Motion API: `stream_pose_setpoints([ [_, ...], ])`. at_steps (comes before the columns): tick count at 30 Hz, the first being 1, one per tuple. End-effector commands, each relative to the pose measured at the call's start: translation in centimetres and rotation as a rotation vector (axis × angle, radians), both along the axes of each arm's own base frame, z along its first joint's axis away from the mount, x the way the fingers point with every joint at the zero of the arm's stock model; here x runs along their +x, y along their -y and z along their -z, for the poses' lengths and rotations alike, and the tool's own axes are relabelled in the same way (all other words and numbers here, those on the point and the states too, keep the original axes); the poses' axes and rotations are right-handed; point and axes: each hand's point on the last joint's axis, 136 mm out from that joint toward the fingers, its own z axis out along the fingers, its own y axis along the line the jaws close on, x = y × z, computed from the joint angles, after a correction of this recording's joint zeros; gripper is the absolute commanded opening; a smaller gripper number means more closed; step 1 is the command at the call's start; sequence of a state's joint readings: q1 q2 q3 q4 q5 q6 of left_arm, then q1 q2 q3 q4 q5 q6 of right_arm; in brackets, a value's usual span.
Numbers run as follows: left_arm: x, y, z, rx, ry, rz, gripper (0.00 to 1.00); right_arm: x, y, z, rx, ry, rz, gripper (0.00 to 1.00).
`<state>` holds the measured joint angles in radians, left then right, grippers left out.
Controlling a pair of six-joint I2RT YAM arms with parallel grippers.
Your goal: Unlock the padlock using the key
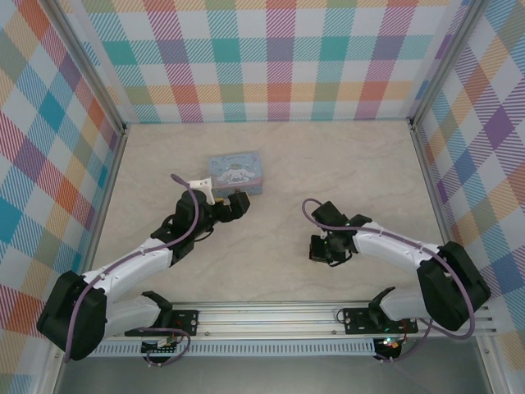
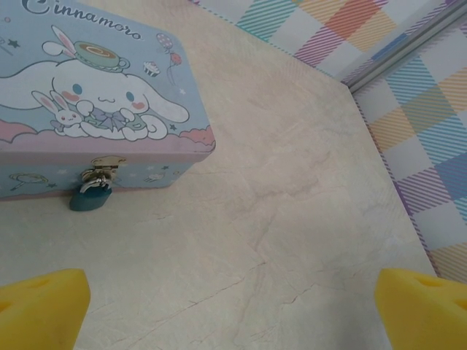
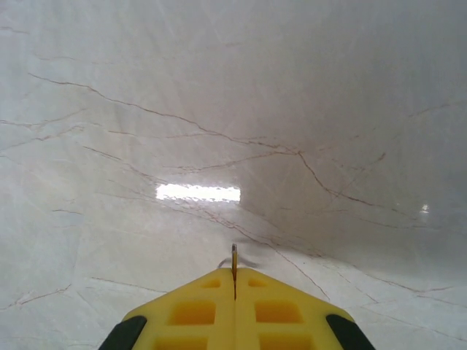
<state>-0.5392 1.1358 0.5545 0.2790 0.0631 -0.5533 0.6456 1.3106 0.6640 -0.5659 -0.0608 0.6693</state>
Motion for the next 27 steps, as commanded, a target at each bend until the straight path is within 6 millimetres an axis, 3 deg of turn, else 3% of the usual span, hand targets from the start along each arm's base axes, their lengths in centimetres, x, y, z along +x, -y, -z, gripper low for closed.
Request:
stream_pose_setpoints([
  [1,-0.3,0.9,-3.5,-0.016,0.091,0.058,1.00,1.7,-0.7,-2.6,0.008,0.124,-0.095,0.01],
  [8,-1.9,2.9,-7.7,-0.009,0.213,0.236,0.98,4.7,-1.4,-8.2,-0.015,0.392,-0.303,0.00],
  [13,-3.9,4.2,-11.4,-0.006,0.332,0.385,0.85,6.3,-3.8,-14.0,0.095,0.683,-0.456,0.00],
  [20,-6.4,5.5,-15.2,-0.035,0.443,0.557,0.73,5.8,-7.5,-21.8,0.282,1.013,-0.686,0.00],
  [27,-8.9,6.7,-17.6,-0.094,0.506,0.719,0.62,3.9,-10.4,-26.2,0.429,1.125,-0.904,0.00],
])
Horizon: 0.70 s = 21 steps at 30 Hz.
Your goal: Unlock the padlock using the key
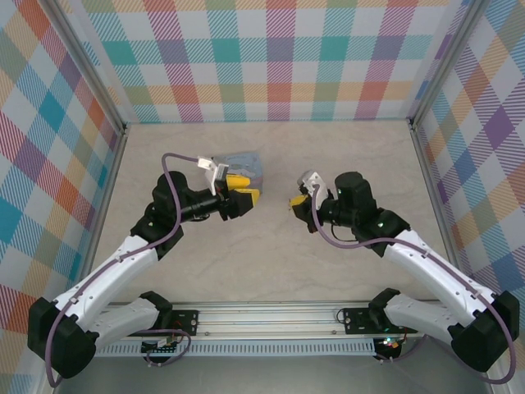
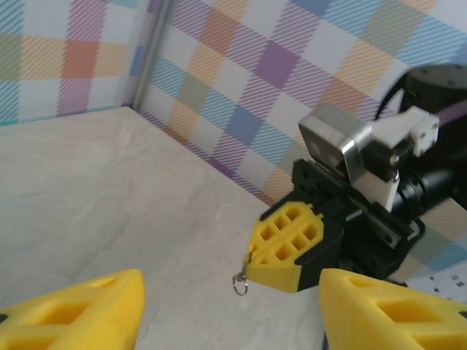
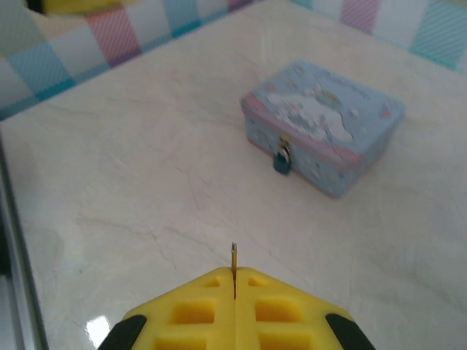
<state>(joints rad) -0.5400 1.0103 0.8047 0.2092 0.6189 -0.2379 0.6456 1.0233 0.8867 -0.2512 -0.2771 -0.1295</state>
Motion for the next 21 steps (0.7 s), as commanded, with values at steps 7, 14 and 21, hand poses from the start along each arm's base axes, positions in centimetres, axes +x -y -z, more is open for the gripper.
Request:
stream_pose_setpoints([
  [7,-2.8,1.3,-3.0,-0.045,0.067,0.203,0.54,-2.2,-3.5,-4.7,0.113,0.078,-0.275,0.00],
  [14,-2.5,2.2,-2.5,-0.047,0.036,0.254,0.48,-2.5,-4.0,-4.2,0.118,0.032,-0.305,0.00],
  [21,-2.5,3.1,-1.8,-0.041,0.018,0.296,0.43,-2.7,-4.2,-4.2,0.133,0.009,-0.317,0.00],
])
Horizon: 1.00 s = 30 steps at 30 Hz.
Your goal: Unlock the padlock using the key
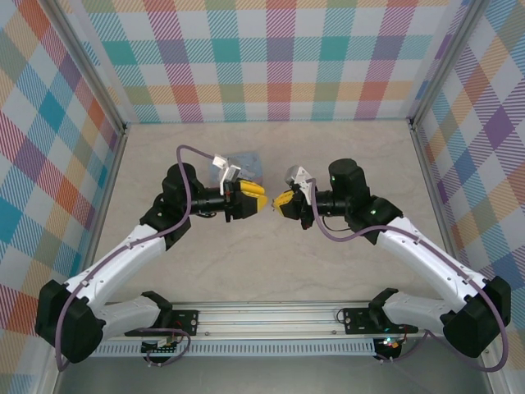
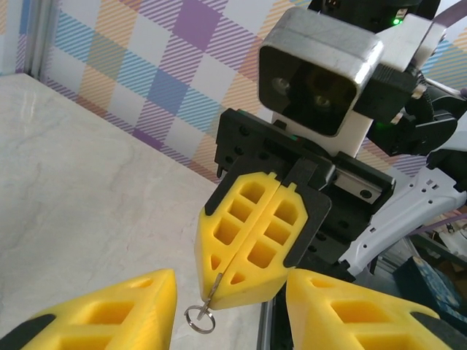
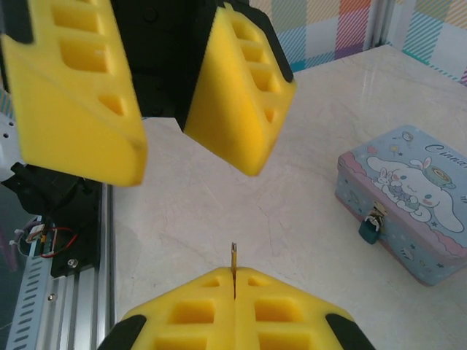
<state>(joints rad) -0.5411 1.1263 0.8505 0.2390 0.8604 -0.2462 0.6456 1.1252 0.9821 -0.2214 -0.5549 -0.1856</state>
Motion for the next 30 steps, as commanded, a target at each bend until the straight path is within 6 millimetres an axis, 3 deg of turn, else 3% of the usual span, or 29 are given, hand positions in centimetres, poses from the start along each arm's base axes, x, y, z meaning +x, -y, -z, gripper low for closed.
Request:
stream_pose_setpoints([
  [1,-0.7,0.6,-2.4,-0.046,0.064,0.060,0.43,-0.6,-0.6,-1.6,0.043,0.009,-0.048,0.00],
  [30,-0.7,1.9,-0.8,-0.011,0.030,0.076,0.38,-1.1,-1.1,-2.2,0.074,-0.021,-0.087,0.00],
])
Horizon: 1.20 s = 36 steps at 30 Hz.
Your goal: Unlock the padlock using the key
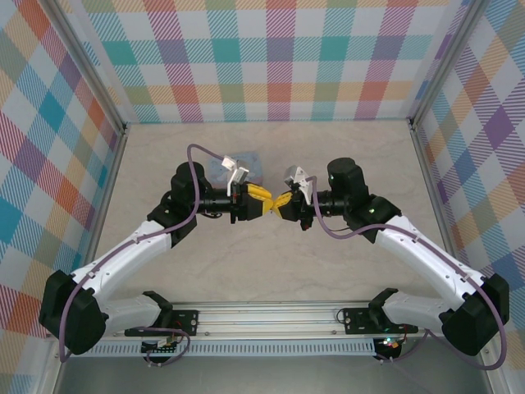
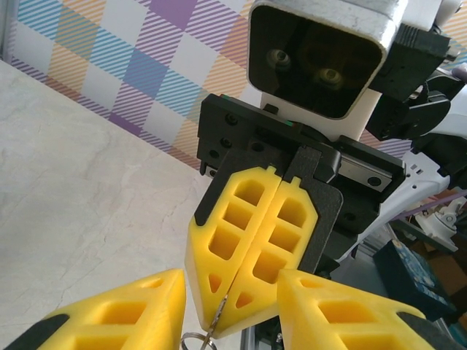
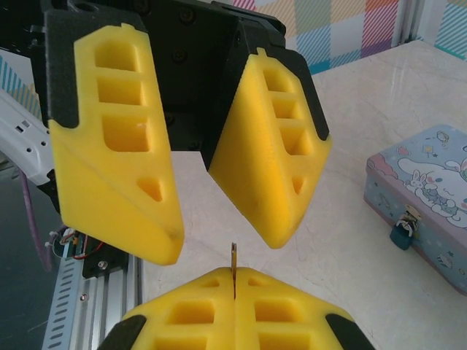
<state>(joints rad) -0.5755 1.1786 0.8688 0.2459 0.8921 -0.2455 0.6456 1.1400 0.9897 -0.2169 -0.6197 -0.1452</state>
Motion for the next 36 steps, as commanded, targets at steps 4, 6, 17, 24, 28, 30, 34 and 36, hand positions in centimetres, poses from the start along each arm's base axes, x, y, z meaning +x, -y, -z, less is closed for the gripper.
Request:
stream_pose_setpoints([
  [4,-0.1,0.5,-1.5,-0.020,0.054,0.011,0.36,-0.4,-0.6,-2.1,0.054,0.033,-0.042,0.00],
  [6,-0.1,0.6,-1.4,-0.019,0.053,0.012,0.33,-0.4,-0.6,-2.1,0.054,0.034,-0.043,0.00],
  [17,-0.1,0.4,-2.1,-0.028,0.077,-0.010,0.02,-0.8,0.1,-2.7,0.069,0.023,-0.024,0.11],
  [24,1.0,-0.4,-4.1,-0.108,0.079,-0.136,0.00,-0.9,2.3,-4.3,0.247,-0.034,0.031,0.43],
  [28,1.7,-0.8,-5.4,-0.173,0.055,-0.196,0.00,-1.1,2.8,-6.0,0.374,-0.006,0.037,0.55],
  [30,1.8,-0.9,-6.1,-0.208,0.046,-0.209,0.00,-1.2,2.6,-6.5,0.406,-0.018,0.019,0.58],
  [34,2.0,-1.0,-6.8,-0.251,0.020,-0.234,0.00,-0.9,2.1,-7.5,0.459,-0.054,-0.015,0.62],
  [36,2.1,-1.0,-6.9,-0.258,0.013,-0.237,0.00,-0.6,1.8,-8.0,0.478,-0.070,-0.020,0.62],
])
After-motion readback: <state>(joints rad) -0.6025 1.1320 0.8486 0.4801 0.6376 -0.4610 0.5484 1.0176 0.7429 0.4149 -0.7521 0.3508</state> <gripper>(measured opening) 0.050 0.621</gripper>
